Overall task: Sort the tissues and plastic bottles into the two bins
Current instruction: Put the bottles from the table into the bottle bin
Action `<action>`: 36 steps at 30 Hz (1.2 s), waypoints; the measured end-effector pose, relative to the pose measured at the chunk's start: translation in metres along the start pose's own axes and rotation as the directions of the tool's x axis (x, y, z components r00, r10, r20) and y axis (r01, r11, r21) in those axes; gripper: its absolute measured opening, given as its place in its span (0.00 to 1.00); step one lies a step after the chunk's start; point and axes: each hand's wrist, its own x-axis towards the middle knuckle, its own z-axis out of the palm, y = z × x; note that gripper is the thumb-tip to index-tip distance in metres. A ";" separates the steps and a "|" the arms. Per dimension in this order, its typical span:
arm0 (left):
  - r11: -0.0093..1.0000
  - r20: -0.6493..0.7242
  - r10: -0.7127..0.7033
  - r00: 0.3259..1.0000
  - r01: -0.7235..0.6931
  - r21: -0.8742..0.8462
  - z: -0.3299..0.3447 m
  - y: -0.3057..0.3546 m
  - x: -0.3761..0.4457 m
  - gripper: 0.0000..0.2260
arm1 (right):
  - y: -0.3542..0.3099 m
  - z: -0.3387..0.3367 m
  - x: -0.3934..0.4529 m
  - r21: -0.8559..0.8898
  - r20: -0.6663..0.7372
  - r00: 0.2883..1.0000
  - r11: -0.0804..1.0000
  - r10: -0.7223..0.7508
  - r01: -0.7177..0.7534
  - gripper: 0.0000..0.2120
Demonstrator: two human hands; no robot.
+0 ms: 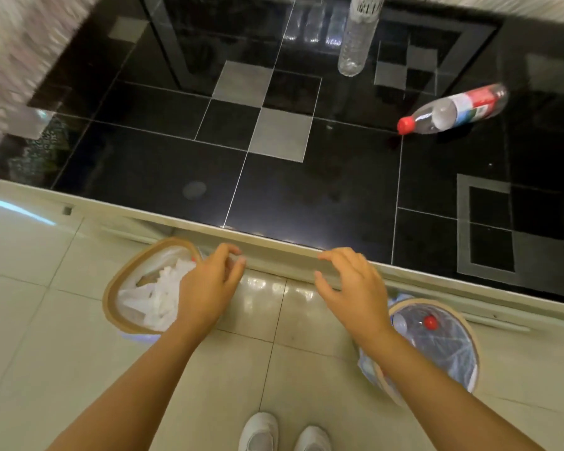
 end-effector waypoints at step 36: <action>0.809 -0.049 0.284 0.958 -0.267 -0.523 0.054 0.261 0.423 0.34 | 0.181 -0.106 0.305 -0.798 0.383 0.854 0.592 0.352 0.114 0.41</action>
